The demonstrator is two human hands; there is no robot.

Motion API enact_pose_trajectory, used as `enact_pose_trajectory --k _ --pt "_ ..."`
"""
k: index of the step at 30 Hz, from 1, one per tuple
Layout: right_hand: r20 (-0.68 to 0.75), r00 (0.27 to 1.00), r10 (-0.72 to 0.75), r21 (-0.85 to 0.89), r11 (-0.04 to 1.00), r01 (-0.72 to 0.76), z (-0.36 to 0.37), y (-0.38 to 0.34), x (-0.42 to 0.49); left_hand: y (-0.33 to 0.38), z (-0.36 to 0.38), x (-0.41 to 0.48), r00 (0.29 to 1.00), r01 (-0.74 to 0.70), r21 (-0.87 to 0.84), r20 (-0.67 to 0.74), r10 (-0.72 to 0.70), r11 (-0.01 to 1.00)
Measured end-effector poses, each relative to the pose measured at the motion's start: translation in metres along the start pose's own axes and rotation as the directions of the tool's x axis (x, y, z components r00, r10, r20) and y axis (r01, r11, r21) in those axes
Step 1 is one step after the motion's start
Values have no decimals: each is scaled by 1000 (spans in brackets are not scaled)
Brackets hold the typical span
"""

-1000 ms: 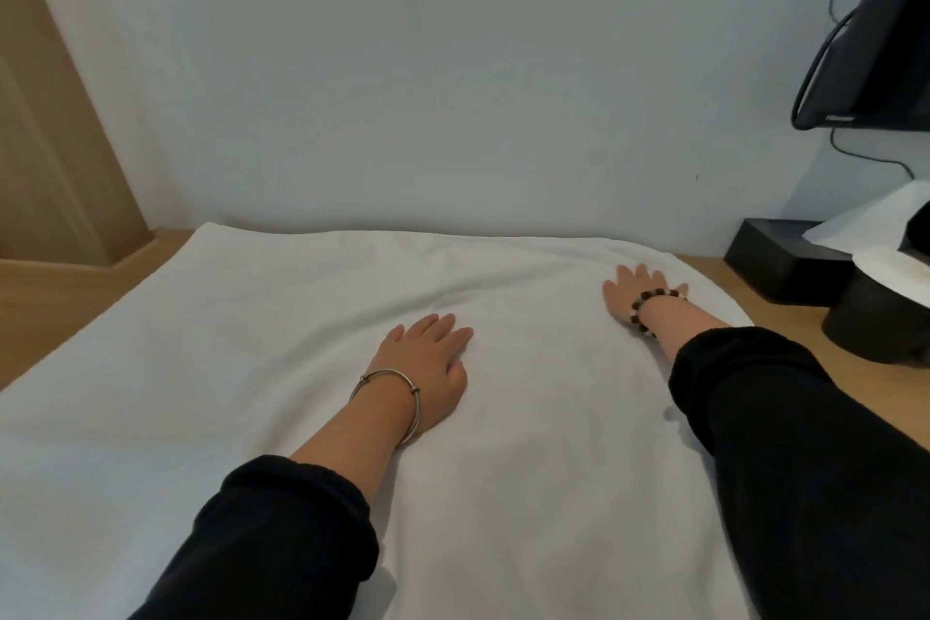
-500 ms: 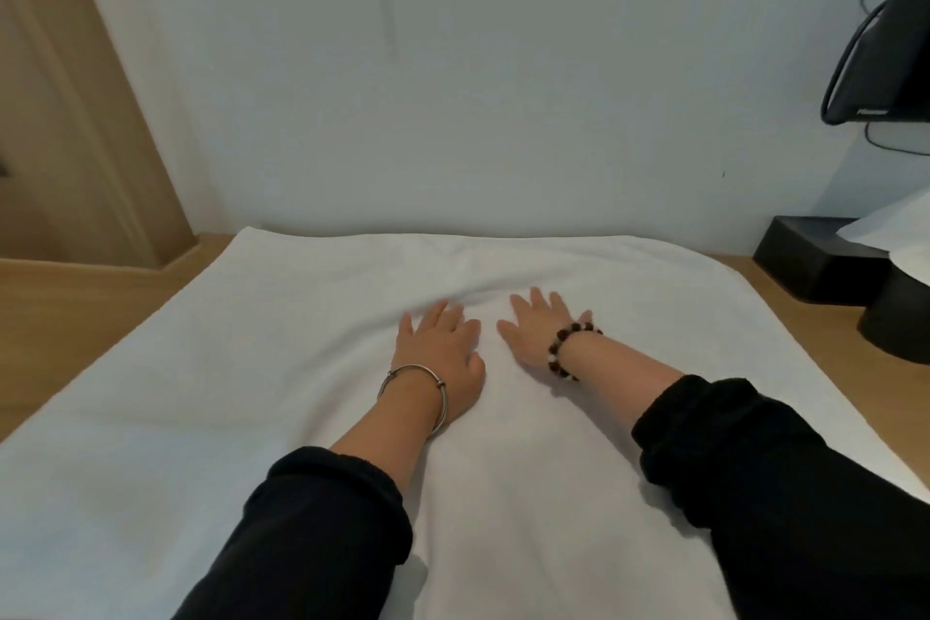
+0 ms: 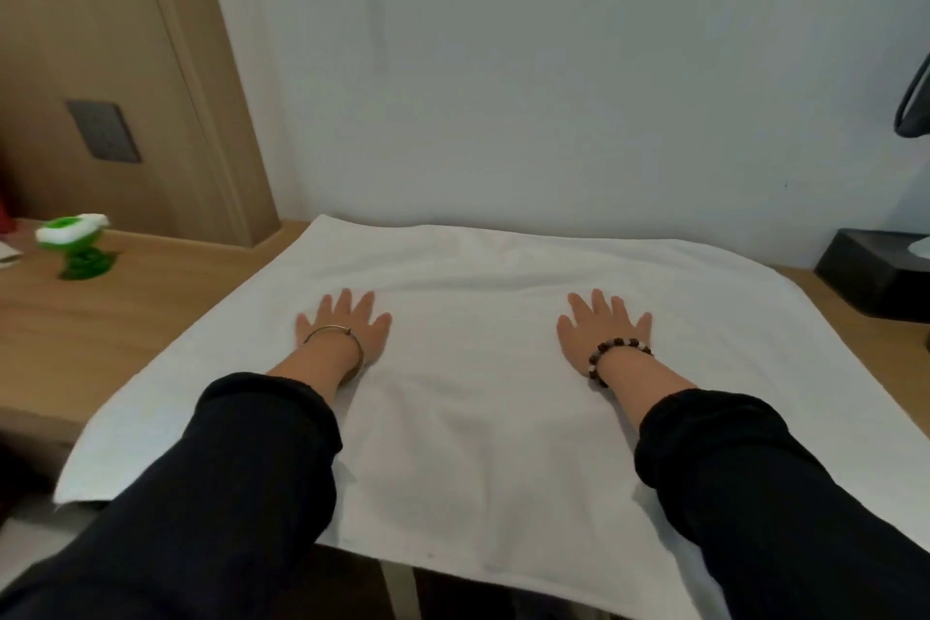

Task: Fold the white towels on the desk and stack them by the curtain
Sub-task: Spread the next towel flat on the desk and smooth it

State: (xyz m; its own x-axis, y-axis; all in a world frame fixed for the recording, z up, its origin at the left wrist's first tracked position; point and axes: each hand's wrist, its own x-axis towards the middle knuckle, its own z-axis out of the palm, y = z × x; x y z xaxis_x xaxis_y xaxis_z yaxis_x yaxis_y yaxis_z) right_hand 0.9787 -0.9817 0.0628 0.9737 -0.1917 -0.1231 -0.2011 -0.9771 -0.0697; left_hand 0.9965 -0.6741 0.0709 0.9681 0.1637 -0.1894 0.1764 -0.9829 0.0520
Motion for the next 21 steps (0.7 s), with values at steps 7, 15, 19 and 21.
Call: enact_pose_trajectory --k 7,15,19,21 --pt "89 992 -87 2 996 88 -7 -57 -37 24 -3 -52 942 -336 38 29 335 941" --pt "2 981 -196 -1 981 196 11 -16 -69 13 21 -72 943 -329 109 -14 333 938" --pt "-24 999 32 17 999 -32 2 52 -58 13 21 -73 949 -313 112 -6 315 943" --pt "-43 988 148 21 989 -148 0 80 -57 13 21 -73 950 -309 106 -7 311 945"
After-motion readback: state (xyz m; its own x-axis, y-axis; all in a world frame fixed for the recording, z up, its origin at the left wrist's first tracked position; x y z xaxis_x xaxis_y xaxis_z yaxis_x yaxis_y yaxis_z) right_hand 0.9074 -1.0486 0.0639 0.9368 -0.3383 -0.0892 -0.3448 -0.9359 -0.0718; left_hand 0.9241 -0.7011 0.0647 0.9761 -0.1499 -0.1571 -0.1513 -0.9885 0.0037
